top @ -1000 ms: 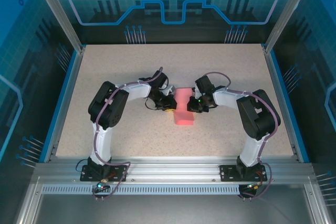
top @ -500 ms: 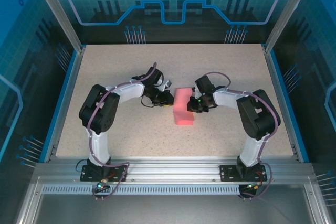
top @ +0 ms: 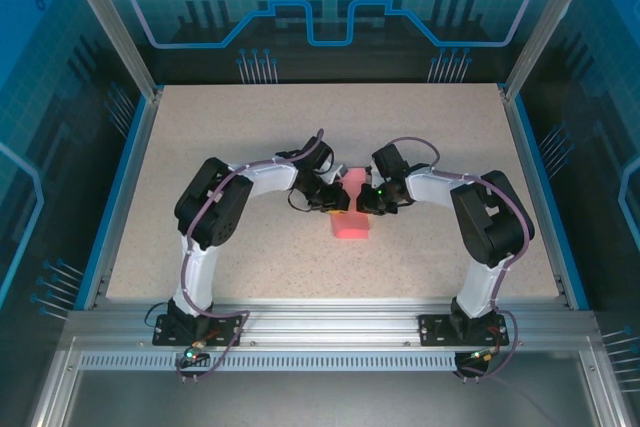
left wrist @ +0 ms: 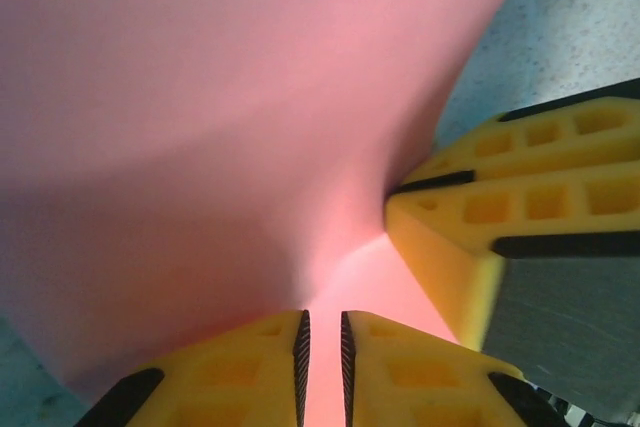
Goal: Fold a paper plane with a square sheet of paper (fold left side to right side)
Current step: Hold the square sheet of paper at the center of the table.
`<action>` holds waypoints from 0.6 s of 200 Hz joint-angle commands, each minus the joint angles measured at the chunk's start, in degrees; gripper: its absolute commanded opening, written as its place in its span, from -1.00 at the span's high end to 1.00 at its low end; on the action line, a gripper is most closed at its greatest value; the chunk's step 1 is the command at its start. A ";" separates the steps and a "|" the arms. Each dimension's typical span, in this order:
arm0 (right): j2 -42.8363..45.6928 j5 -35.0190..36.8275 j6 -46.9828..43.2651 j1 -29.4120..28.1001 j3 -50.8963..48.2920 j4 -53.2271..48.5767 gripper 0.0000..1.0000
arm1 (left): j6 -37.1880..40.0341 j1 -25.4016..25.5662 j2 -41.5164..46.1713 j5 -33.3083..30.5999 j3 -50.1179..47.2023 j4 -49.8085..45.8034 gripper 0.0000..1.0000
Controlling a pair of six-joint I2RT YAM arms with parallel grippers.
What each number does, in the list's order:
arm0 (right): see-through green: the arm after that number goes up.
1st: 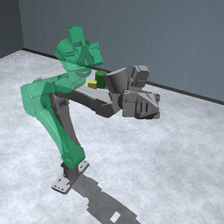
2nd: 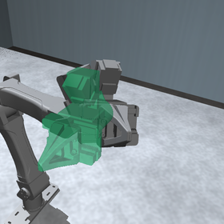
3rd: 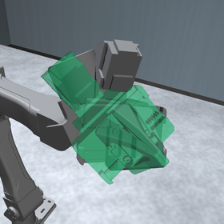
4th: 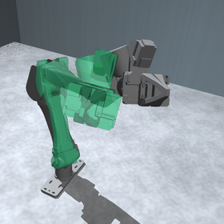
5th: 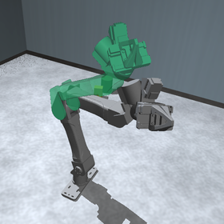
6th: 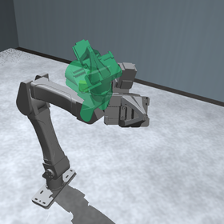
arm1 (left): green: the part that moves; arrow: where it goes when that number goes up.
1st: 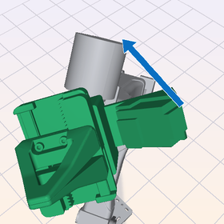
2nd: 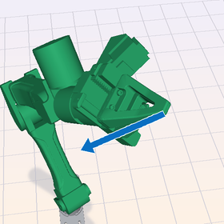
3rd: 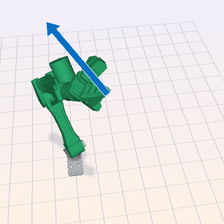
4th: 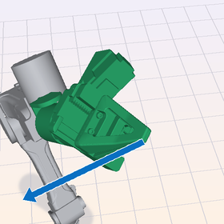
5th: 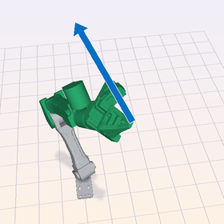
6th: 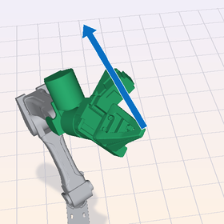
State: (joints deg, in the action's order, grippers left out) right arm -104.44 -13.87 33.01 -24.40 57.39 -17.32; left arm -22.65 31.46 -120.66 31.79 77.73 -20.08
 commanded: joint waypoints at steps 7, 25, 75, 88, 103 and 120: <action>-2.80 0.97 -0.14 -1.35 -1.93 -3.91 0.76 | -1.23 0.09 -1.27 0.08 -0.24 -0.93 0.61; -2.22 0.21 -0.23 -1.26 -2.01 -2.69 0.76 | -1.08 0.24 -1.72 -0.52 -0.56 -1.52 0.61; 4.66 -5.14 -0.62 2.05 -2.60 4.31 0.76 | -1.12 0.43 -2.16 -1.71 -1.16 -2.09 0.61; 5.73 -6.63 -0.76 2.97 -2.38 5.88 0.75 | -1.14 0.47 -2.26 -1.82 -1.09 -2.12 0.61; 5.23 -8.43 -0.84 3.81 -1.61 7.26 0.75 | -1.12 0.59 -2.38 -1.90 -0.87 -2.19 0.61; 3.57 -9.74 -0.78 4.10 -0.44 8.89 0.75 | -1.10 0.64 -2.47 -1.91 -0.74 -2.28 0.61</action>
State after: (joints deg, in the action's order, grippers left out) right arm -100.38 -19.46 32.97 -21.23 55.31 -11.97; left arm -23.68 31.42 -121.10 31.79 77.71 -20.05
